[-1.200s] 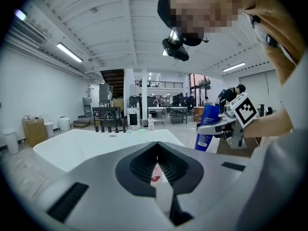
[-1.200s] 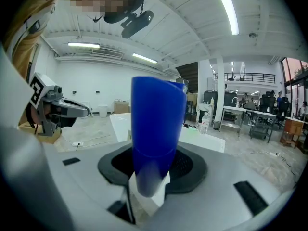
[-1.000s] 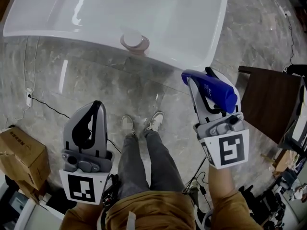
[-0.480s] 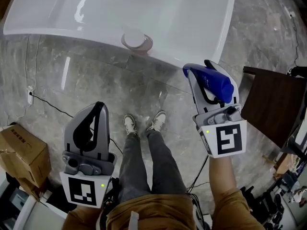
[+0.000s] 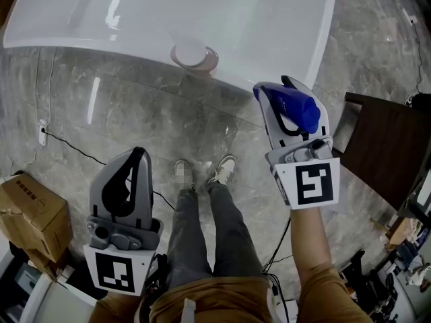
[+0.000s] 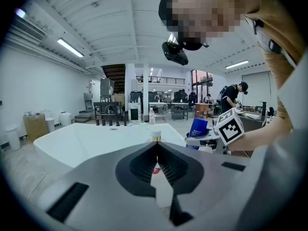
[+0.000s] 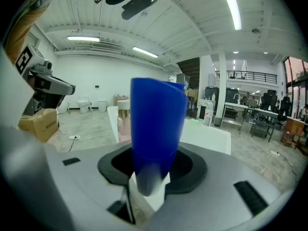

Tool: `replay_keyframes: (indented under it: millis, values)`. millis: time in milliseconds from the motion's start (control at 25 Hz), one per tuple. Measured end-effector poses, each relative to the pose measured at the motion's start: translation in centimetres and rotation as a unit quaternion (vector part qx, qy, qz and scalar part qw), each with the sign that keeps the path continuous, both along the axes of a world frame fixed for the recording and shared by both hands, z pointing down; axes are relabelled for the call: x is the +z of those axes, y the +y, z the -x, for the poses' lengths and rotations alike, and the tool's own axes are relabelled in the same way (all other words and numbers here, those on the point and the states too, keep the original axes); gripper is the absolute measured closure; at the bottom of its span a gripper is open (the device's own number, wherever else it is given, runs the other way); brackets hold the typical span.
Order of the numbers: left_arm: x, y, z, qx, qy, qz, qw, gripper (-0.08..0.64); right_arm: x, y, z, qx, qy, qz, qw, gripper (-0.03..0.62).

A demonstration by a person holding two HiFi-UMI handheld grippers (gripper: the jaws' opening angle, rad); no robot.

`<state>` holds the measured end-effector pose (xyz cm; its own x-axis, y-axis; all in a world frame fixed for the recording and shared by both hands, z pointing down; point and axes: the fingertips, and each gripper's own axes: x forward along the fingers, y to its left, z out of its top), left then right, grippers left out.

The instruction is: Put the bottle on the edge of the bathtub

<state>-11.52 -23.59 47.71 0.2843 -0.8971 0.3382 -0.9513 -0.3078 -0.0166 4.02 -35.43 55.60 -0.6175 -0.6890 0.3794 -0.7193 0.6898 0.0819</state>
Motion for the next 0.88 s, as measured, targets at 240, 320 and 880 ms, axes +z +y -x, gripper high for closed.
replay_keyframes:
  millis: [240,320,880]
  values:
    - [0.7,-0.1,-0.2,0.003,0.002,0.004,1.0000,0.554,2.3,-0.4,0.3,0.005,0.011,-0.001,1.000,0.436]
    - [0.9,0.1,-0.2,0.004,0.001,0.007,1.0000,0.554,3.0,-0.4,0.4,0.007,0.013,0.000,1.000,0.434]
    - [1.7,0.5,-0.1,0.004,0.001,0.015,0.9999,0.554,5.7,-0.6,0.8,0.016,0.022,0.007,1.000,0.434]
